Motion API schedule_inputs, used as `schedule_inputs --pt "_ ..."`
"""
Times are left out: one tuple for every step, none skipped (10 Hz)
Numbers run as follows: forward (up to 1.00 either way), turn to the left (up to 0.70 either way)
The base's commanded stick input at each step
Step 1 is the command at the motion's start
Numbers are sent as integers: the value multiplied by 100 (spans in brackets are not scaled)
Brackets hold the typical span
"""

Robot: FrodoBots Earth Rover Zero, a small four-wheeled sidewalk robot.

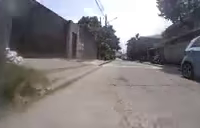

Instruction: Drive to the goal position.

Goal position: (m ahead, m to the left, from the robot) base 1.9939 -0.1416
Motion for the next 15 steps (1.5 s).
schedule_inputs --pt "100 -9" --pt "100 0" --pt "100 0" --pt "100 0" --pt "100 0" --pt "100 0" --pt "100 0" --pt "100 0" --pt "100 0" --pt "100 0" --pt "100 0" --pt "100 0" --pt "100 0" --pt "100 0" --pt "100 0"
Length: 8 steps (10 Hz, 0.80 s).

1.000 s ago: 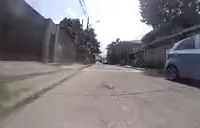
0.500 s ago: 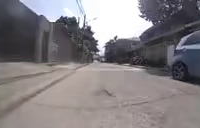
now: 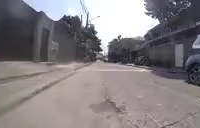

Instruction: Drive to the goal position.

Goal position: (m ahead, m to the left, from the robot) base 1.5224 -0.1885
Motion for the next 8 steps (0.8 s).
schedule_inputs --pt "100 0" --pt "100 0" --pt "95 0" --pt "88 0" --pt "81 0" --pt "32 0" --pt "15 0" --pt "12 0"
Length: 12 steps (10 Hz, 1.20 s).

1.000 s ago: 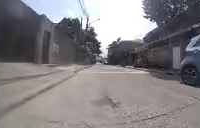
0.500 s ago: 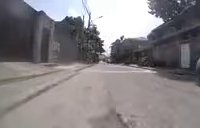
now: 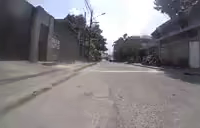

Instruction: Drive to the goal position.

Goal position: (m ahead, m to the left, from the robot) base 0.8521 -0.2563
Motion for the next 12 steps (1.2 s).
schedule_inputs --pt "8 0" --pt "6 0" --pt "6 0" --pt "6 0" --pt "6 0" --pt "6 0" --pt "6 0" --pt "6 0" --pt "6 0" --pt "6 0" --pt "6 0" --pt "6 0"
